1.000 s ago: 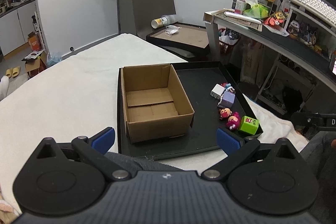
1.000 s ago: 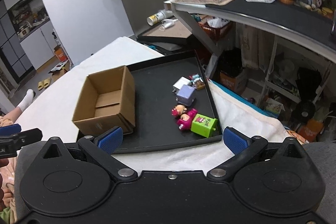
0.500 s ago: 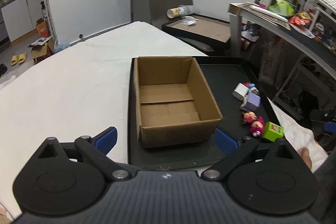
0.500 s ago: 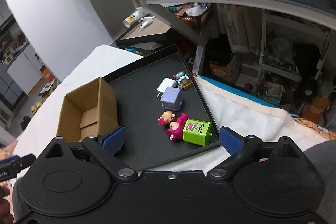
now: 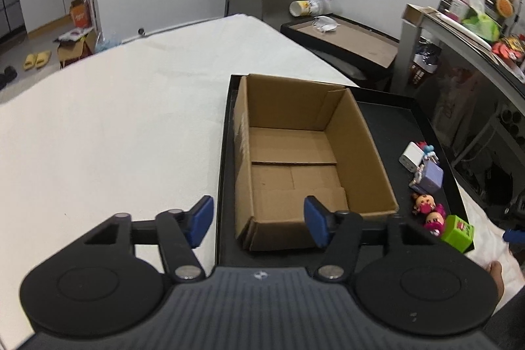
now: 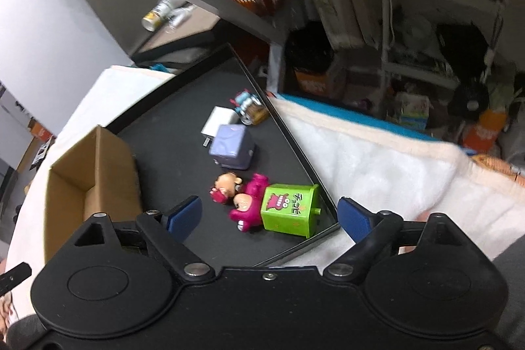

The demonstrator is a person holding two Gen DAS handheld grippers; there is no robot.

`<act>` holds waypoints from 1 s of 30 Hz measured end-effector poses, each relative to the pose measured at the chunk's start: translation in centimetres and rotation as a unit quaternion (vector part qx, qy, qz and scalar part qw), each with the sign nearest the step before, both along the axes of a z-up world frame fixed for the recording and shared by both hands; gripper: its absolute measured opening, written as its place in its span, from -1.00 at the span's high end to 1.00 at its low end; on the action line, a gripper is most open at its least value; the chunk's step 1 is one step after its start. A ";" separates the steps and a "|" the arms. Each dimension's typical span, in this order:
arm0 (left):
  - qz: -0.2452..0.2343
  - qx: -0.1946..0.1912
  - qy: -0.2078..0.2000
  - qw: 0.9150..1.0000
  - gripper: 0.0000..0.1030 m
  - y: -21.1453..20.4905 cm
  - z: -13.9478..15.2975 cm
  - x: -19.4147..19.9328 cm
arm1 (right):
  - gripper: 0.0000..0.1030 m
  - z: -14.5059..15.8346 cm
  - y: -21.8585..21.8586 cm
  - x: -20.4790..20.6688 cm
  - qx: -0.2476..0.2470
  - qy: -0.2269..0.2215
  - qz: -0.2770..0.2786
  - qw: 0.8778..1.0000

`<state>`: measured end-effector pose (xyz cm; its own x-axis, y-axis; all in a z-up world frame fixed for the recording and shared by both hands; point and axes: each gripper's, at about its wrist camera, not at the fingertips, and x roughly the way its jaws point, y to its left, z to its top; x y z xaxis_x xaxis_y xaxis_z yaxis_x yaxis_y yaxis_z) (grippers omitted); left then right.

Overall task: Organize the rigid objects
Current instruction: 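Move the right gripper to the green cube figure and close on it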

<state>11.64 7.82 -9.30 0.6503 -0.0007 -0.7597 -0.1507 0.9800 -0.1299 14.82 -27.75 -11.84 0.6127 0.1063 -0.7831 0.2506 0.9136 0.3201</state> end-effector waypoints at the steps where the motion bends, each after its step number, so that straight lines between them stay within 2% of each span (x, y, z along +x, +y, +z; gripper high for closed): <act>1: 0.000 -0.003 0.003 1.000 -0.04 0.2 -0.2 0.3 | -0.62 -0.4 0.0 0.4 0.002 0.006 -0.003 1.000; 8: 0.005 -0.032 0.022 0.999 -0.01 1.3 -1.5 2.1 | -0.60 -2.6 0.1 2.4 0.002 0.040 -0.021 0.999; 14: 0.024 -0.054 0.053 0.997 0.38 2.3 -3.5 3.6 | -0.60 -3.5 -0.1 3.4 0.009 0.050 -0.021 0.998; 17: 0.027 -0.072 0.069 0.995 0.45 2.8 -4.0 4.2 | -0.61 -4.1 0.1 3.9 0.001 0.065 -0.022 0.998; 22: 0.021 -0.071 0.092 0.993 0.66 2.6 -4.7 4.8 | -0.60 -5.2 0.4 4.4 -0.014 0.085 -0.026 0.996; 27: 0.009 -0.054 0.095 0.994 0.74 2.0 -4.8 5.1 | -0.60 -6.0 1.2 5.0 -0.045 0.090 -0.021 0.995; 30: 0.002 -0.054 0.090 0.994 0.74 2.0 -4.8 5.1 | -0.47 -6.6 1.0 5.3 -0.056 0.093 -0.034 0.994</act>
